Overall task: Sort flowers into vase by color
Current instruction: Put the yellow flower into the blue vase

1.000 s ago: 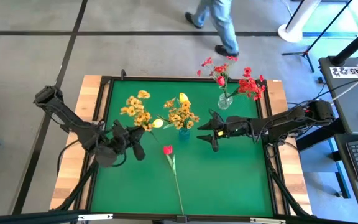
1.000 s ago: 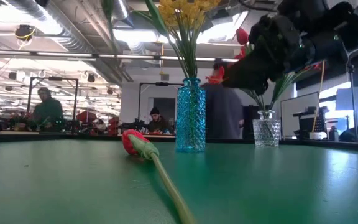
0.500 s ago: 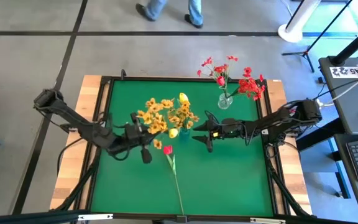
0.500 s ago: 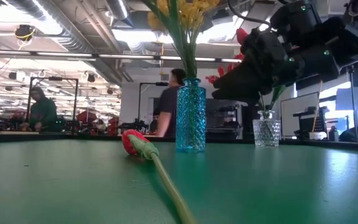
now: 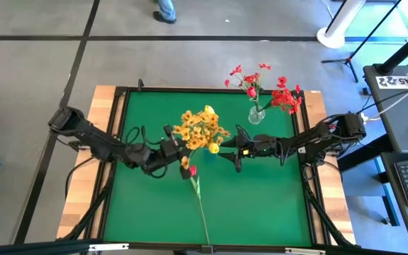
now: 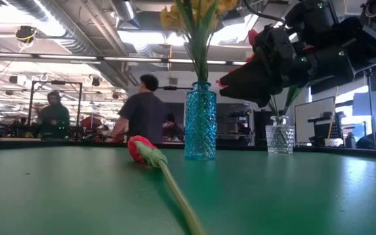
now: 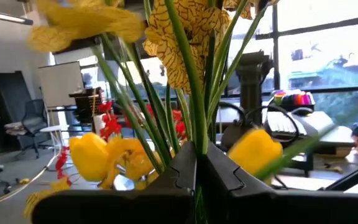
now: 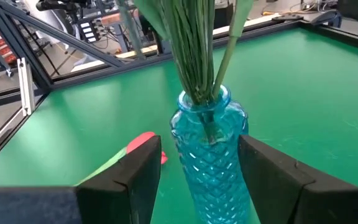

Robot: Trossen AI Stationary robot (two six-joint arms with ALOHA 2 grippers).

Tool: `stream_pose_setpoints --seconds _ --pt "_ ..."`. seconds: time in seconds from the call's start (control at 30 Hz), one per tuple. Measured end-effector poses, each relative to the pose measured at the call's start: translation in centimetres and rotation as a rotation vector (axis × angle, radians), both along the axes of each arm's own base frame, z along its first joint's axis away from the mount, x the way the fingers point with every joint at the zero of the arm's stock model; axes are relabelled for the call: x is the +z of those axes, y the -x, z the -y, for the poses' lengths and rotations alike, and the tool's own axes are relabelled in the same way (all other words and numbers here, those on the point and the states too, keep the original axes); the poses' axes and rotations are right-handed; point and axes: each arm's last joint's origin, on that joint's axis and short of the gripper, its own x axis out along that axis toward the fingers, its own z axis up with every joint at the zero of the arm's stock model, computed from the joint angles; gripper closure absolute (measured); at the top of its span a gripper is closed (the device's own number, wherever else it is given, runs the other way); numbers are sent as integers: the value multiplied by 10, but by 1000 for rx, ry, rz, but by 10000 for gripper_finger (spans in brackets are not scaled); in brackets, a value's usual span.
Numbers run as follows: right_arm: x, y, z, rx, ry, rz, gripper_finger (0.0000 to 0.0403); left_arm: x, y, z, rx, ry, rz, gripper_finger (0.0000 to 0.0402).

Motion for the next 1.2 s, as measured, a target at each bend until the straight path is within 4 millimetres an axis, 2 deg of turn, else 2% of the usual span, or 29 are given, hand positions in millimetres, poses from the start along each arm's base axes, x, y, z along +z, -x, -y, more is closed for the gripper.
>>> stream_pose_setpoints --seconds 0.33,0.57,0.8,0.97,1.2 --pt "2 -3 0 -12 11 11 191 -22 -16 -9 37 -6 -63 401" --pt "-1 -22 -1 -8 17 0 191 -34 -21 -6 31 0 -90 401" --pt "-7 -40 -1 -2 19 -8 191 -35 -20 -2 30 -8 -106 401" --pt "-7 -41 -1 2 20 -13 191 -31 -16 9 25 -20 -85 401" --pt "-8 -40 -2 7 21 -20 191 -18 5 43 80 -82 -44 401"
